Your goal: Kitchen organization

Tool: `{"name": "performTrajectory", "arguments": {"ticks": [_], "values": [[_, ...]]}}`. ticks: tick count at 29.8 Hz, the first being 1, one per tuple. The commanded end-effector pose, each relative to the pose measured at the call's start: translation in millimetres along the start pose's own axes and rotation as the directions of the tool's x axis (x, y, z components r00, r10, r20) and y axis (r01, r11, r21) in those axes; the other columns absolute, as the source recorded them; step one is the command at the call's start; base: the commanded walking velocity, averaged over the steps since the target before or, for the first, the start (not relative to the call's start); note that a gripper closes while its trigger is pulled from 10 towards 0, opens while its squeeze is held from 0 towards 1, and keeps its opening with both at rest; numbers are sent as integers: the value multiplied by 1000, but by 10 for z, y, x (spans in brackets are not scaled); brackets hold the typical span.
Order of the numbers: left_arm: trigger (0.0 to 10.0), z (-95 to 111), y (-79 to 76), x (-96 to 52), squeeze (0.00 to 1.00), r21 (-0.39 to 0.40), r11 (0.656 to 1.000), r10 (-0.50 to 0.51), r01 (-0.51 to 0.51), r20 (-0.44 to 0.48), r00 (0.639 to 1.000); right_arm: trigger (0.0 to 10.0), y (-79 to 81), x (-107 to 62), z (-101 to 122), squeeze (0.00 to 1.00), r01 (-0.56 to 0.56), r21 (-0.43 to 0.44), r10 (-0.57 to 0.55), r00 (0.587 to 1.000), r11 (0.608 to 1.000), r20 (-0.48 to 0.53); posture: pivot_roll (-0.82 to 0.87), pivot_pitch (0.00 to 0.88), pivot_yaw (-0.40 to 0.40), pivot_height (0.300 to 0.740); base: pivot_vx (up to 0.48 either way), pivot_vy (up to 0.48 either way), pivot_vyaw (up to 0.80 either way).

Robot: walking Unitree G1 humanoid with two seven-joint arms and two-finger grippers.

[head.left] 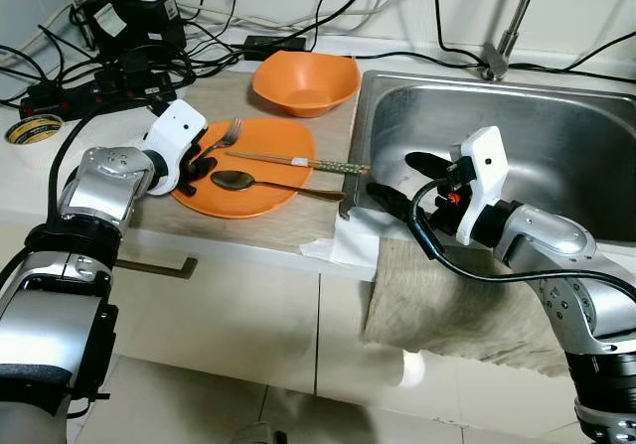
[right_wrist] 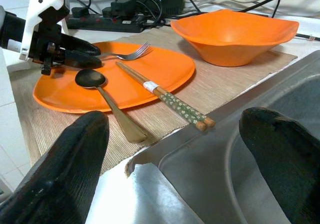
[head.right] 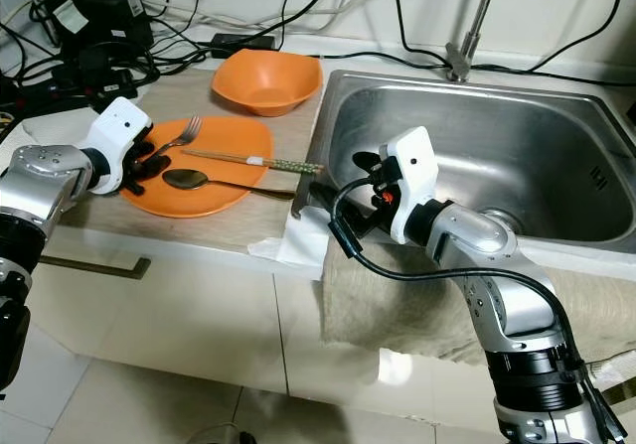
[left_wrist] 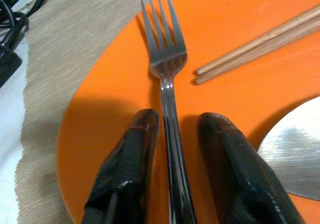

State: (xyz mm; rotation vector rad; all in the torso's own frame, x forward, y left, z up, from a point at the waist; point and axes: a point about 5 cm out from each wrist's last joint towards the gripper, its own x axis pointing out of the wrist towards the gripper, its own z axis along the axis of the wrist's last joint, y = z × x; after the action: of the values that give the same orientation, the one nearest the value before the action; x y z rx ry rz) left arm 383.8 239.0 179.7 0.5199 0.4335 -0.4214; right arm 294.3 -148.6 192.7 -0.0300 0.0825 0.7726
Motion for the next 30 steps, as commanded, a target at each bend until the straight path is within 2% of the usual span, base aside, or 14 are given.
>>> {"name": "performTrajectory", "arguments": {"ticks": [1,6,14,18,21,24,30], "values": [[0,-231,-95,32,0,-6,998,-61,61,-112,992,10000,1,-12,-4,0,0,0,0,1000,1000,-11,-24,0,34,732,0,0,0],[0,-250,-118,32,0,6,995,-102,104,-120,987,10000,-4,-11,-13,0,4,5,-4,1000,1000,-12,-25,0,36,732,0,0,0],[0,-192,-108,40,0,12,996,-88,89,-76,993,10000,-6,-16,-12,0,10,9,-10,1000,1000,-12,-27,0,37,732,0,0,0],[0,-7,-59,36,0,12,999,-38,37,17,999,10000,-11,-15,-12,0,14,14,-13,1000,1000,-11,-26,0,34,732,0,0,0],[0,46,-17,23,0,5,1000,-3,3,43,999,10000,-13,-13,-14,0,14,14,-14,1000,1000,-12,-25,0,33,732,0,0,0],[0,171,84,-22,0,-34,998,63,-59,110,992,10000,-19,-7,-16,0,15,16,-15,1000,1000,-13,-23,0,29,732,0,0,0],[0,327,133,-56,0,-81,993,103,-89,191,976,10000,-25,7,-11,0,23,20,-22,1000,1000,-8,-22,0,26,732,0,0,0]]}}
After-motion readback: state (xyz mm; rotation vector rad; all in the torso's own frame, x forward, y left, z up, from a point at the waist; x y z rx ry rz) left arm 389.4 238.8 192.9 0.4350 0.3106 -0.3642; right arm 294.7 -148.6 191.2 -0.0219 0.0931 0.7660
